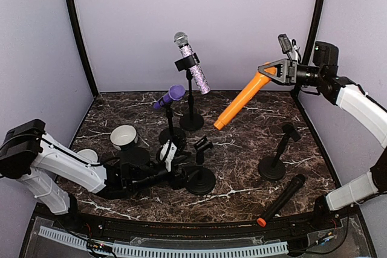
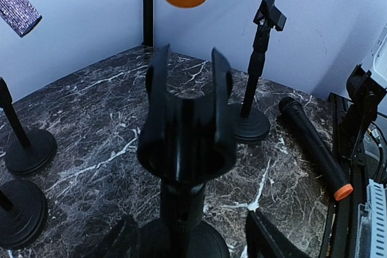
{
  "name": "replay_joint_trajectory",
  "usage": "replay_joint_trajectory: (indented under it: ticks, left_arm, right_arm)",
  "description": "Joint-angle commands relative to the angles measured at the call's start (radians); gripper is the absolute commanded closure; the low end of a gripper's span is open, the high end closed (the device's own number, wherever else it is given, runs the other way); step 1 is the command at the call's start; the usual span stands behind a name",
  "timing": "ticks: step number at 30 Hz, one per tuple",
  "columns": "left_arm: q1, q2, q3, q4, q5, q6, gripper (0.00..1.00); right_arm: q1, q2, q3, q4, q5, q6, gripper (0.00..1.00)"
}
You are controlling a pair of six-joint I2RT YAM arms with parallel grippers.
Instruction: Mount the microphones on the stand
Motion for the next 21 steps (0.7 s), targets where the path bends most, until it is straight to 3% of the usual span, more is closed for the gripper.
replay_joint_trajectory:
  ticks: [1,6,12,16,21]
  left_arm:
    - [-0.007,0.094,-0.005,0.296,-0.029,0.039,0.39]
    - [-0.009,0.198,0.018,0.454,-0.078,0.079,0.5]
    - [0.009,0.239,0.057,0.467,-0.052,0.134,0.7]
    - [0.088,0.219,0.059,0.414,0.164,0.108,0.82]
    - [0.224,0.145,0.117,0.152,0.535,0.114,0.92]
  right_arm:
    - [-0.005,-0.028,-0.051,0.102,-0.023,0.044,1.0]
    - [-0.005,-0.034,-0.144,0.23,-0.025,0.136,1.0]
    - [-0.005,-0.039,-0.173,0.242,-0.014,0.143,1.0]
    - [-0.009,-0.05,-0.175,0.221,-0.011,0.119,1.0]
    - [-0.022,-0.073,-0.193,0.227,-0.018,0.108,1.0]
